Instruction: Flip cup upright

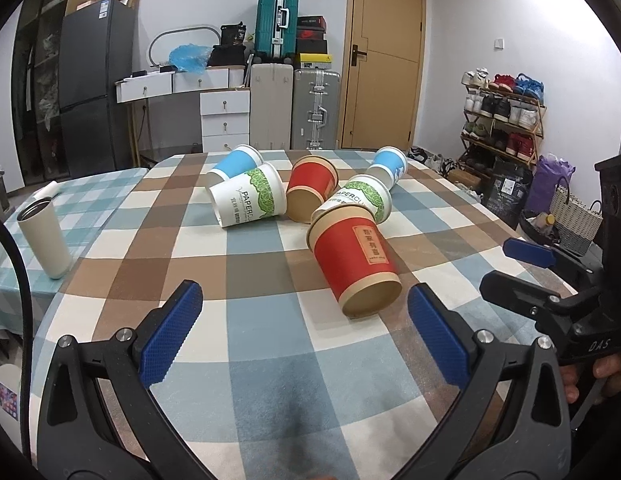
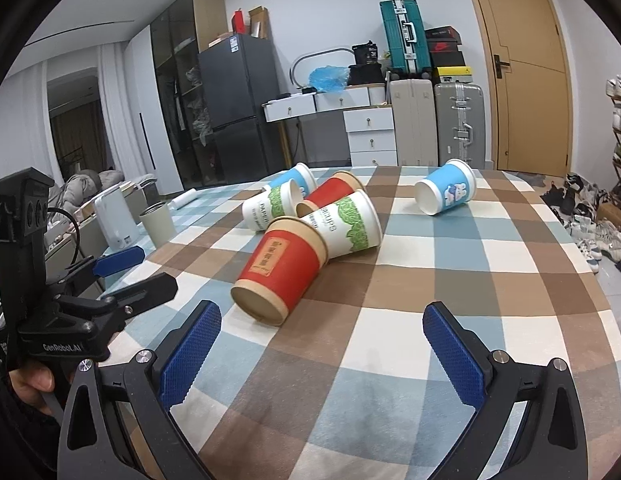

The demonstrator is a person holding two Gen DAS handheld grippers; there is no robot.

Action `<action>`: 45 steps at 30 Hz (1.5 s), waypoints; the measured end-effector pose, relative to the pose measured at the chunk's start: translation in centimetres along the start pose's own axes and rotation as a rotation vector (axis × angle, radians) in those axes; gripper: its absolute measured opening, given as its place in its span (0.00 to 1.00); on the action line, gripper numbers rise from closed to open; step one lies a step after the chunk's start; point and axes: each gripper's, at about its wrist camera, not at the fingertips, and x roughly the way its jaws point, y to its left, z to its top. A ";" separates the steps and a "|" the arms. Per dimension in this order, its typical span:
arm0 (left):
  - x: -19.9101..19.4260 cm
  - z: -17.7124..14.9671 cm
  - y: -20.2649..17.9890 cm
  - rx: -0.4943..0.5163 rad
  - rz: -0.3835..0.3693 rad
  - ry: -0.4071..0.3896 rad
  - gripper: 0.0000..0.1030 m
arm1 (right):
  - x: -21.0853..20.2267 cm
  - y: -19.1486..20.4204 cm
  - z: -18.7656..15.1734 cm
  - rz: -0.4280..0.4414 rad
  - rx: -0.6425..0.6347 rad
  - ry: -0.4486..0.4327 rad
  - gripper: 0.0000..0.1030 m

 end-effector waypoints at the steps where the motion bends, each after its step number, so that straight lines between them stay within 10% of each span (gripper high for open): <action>1: 0.3 0.2 -0.2 0.002 -0.010 0.009 0.99 | 0.0 -0.1 0.1 -0.003 0.002 -0.001 1.00; 21: 8.3 2.0 -3.7 0.001 -0.027 0.186 0.98 | -0.3 -3.3 0.3 -0.043 0.095 0.001 1.00; 30: 10.8 2.0 -3.4 -0.070 -0.071 0.254 0.74 | -0.3 -3.3 0.3 -0.035 0.095 0.003 1.00; 32: 10.8 1.9 -3.2 -0.079 -0.079 0.259 0.55 | -0.3 -3.2 0.3 -0.036 0.093 0.006 1.00; 45: 7.9 1.8 -2.9 -0.106 -0.098 0.206 0.52 | -0.1 -2.8 0.2 -0.034 0.080 0.005 1.00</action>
